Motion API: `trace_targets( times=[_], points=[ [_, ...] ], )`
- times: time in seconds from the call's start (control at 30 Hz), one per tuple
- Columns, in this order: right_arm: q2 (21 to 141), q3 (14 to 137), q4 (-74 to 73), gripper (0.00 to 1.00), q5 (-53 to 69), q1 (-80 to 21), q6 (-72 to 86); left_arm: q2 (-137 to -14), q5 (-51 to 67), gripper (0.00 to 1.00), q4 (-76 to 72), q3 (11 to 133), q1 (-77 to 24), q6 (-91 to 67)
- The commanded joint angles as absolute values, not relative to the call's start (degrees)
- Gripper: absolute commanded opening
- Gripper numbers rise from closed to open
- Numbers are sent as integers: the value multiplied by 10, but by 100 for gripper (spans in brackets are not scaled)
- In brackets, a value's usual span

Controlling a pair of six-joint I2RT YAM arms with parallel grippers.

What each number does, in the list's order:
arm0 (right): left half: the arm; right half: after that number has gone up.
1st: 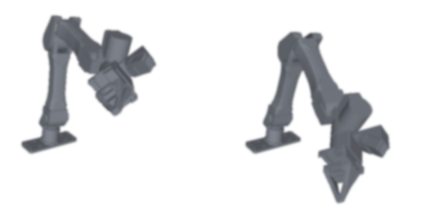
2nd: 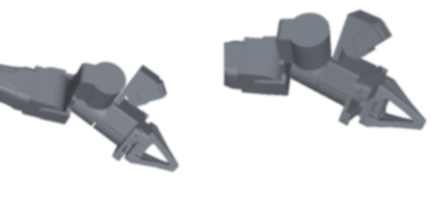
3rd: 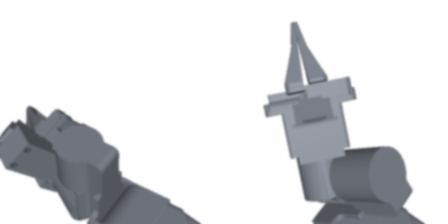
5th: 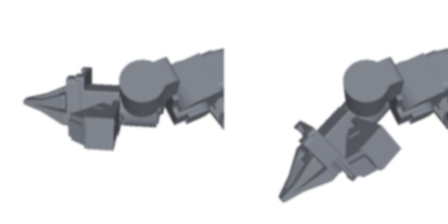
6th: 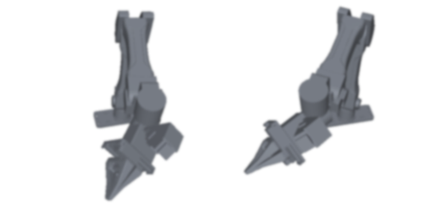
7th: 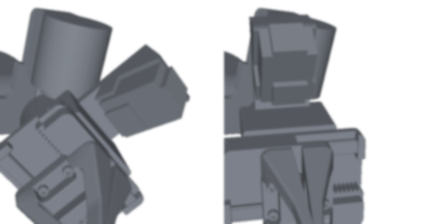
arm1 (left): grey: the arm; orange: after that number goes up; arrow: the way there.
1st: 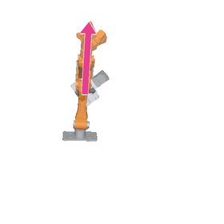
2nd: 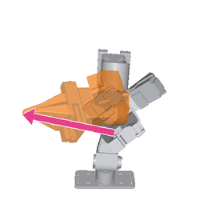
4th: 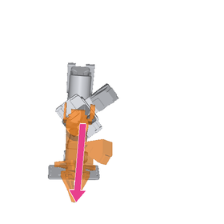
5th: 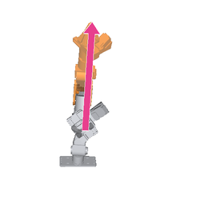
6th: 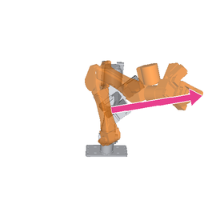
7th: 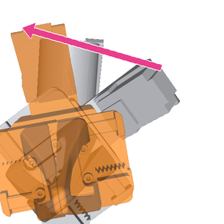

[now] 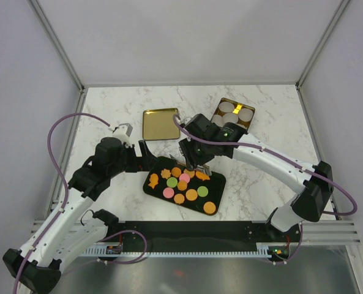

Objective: Pack the cookies

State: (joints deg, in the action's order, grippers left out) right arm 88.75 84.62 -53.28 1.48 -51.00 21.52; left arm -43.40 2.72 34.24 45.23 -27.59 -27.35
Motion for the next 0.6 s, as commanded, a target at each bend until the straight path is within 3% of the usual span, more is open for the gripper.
trace_targets(
  times=[0.0, 0.57],
  points=[
    [897, 867, -525, 52, 4, -516, 203, -436, 30, 97, 342, 460, -275, -260],
    [862, 844, -568, 54, -47, -516, 203, -436, 36, 98, 344, 460, -275, -252]
  ],
)
